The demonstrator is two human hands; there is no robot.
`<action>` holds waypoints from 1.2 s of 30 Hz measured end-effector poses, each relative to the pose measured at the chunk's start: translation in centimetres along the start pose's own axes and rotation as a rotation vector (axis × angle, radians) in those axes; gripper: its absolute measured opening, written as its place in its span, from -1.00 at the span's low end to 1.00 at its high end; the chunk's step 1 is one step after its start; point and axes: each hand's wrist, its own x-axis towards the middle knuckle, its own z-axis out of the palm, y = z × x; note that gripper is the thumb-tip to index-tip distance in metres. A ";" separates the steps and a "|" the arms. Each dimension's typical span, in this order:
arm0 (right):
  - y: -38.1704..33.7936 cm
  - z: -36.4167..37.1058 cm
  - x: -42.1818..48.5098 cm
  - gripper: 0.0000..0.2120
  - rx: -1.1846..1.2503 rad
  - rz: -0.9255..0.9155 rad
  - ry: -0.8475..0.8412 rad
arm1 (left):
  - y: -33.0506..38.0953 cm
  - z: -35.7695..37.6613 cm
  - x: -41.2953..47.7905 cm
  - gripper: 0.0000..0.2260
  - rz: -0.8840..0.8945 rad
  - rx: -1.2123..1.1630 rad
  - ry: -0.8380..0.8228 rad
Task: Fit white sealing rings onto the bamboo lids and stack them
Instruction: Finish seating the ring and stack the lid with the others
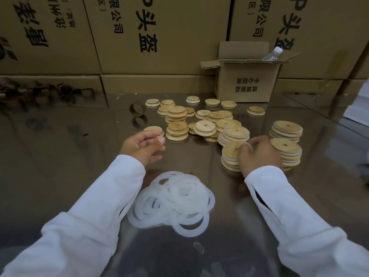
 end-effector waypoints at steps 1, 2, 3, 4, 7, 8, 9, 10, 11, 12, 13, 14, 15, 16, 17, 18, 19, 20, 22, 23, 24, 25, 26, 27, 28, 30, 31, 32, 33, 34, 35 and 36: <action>0.0 0.1 -0.1 -0.82 -0.043 -0.015 0.008 | -0.1 0.0 0.1 -0.86 -0.001 0.004 0.010; 0.1 0.2 -0.1 -0.81 -0.087 -0.033 0.014 | -0.1 0.0 0.1 -0.87 -0.002 0.007 0.019; 0.1 0.3 -0.2 -0.79 -0.131 -0.049 0.016 | -0.1 0.0 0.2 -0.87 -0.003 0.012 0.029; 0.1 0.3 -0.2 -0.77 -0.173 -0.060 0.016 | -0.1 0.0 0.3 -0.87 -0.005 0.017 0.036; 0.2 0.2 -0.3 -0.75 -0.236 -0.074 0.019 | -0.1 0.1 0.4 -0.87 -0.005 0.026 0.047; 0.1 0.2 -0.3 -0.75 -0.222 -0.111 0.033 | -0.1 0.1 0.4 -0.87 -0.002 0.033 0.053; 0.1 0.2 -0.5 -0.75 -0.186 -0.180 0.055 | 0.0 0.1 0.4 -0.87 0.000 0.036 0.064; -0.1 0.3 -0.8 -0.74 -0.137 -0.275 0.079 | 0.0 0.1 0.5 -0.87 -0.003 0.032 0.083; -0.4 0.4 -1.2 -0.74 -0.087 -0.374 0.088 | 0.0 0.2 0.5 -0.87 -0.012 0.023 0.112; -0.7 0.6 -1.7 -0.75 -0.049 -0.465 0.072 | 0.1 0.2 0.6 -0.87 -0.024 0.012 0.151; -1.0 0.8 -2.2 -0.75 -0.029 -0.546 0.035 | 0.0 0.2 0.7 -0.86 -0.035 0.008 0.194; -1.3 1.1 -2.7 -0.76 -0.026 -0.619 -0.015 | 0.0 0.3 0.9 -0.85 -0.044 0.019 0.233; -1.4 1.4 -3.2 -0.76 -0.037 -0.683 -0.071 | -0.1 0.3 1.2 -0.83 -0.051 0.046 0.267; -1.5 1.7 -3.5 -0.75 -0.050 -0.735 -0.125 | -0.1 0.3 1.7 -0.81 -0.058 0.081 0.295; -1.5 1.9 -3.6 -0.74 -0.058 -0.771 -0.170 | -0.1 0.2 2.3 -0.79 -0.059 0.130 0.316; -1.5 2.1 -3.6 -0.74 -0.058 -0.793 -0.204 | 0.0 0.1 2.9 -0.76 -0.055 0.190 0.327; -1.4 2.2 -3.6 -0.74 -0.059 -0.804 -0.227 | 0.0 0.0 3.7 -0.73 -0.050 0.255 0.326; -1.4 2.2 -3.4 -0.74 -0.061 -0.809 -0.239 | 0.0 -0.1 4.5 -0.70 -0.044 0.314 0.311; -1.2 2.4 -3.1 -0.74 -0.069 -0.819 -0.244 | -0.3 -0.2 6.2 -0.63 -0.046 0.417 0.257; -1.2 2.5 -3.0 -0.74 -0.073 -0.826 -0.250 | -0.6 -0.2 7.1 -0.60 -0.056 0.473 0.231; -1.2 2.6 -2.9 -0.73 -0.080 -0.832 -0.260 | -0.9 -0.2 7.9 -0.56 -0.067 0.532 0.208; -1.2 2.6 -2.9 -0.73 -0.088 -0.840 -0.273 | -1.2 -0.1 8.7 -0.53 -0.081 0.583 0.188; -1.2 2.7 -2.8 -0.72 -0.097 -0.849 -0.286 | -1.5 -0.1 9.4 -0.50 -0.096 0.628 0.168; -1.3 2.8 -2.8 -0.71 -0.104 -0.858 -0.297 | -1.8 -0.1 9.9 -0.47 -0.110 0.673 0.150; -1.3 2.8 -2.7 -0.71 -0.111 -0.864 -0.304 | -2.1 0.0 10.2 -0.45 -0.118 0.725 0.135; -1.3 2.9 -2.6 -0.70 -0.120 -0.869 -0.313 | -2.6 0.3 10.7 -0.42 -0.112 0.815 0.125; -1.4 3.0 -2.6 -0.69 -0.122 -0.872 -0.315 | -2.7 0.4 10.9 -0.41 -0.109 0.819 0.131; -1.3 3.0 -2.6 -0.69 -0.123 -0.878 -0.315 | -2.7 0.5 10.9 -0.41 -0.115 0.803 0.136; -1.3 3.0 -2.5 -0.69 -0.122 -0.882 -0.313 | -2.7 0.4 11.0 -0.41 -0.116 0.788 0.139; -1.3 3.0 -2.5 -0.69 -0.120 -0.884 -0.311 | -2.5 0.3 10.9 -0.40 -0.106 0.799 0.137; -1.3 3.0 -2.5 -0.69 -0.119 -0.884 -0.309 | -2.1 0.2 10.7 -0.40 -0.081 0.830 0.132; -1.3 3.0 -2.6 -0.69 -0.115 -0.884 -0.306 | -1.7 0.0 10.5 -0.40 -0.035 0.853 0.131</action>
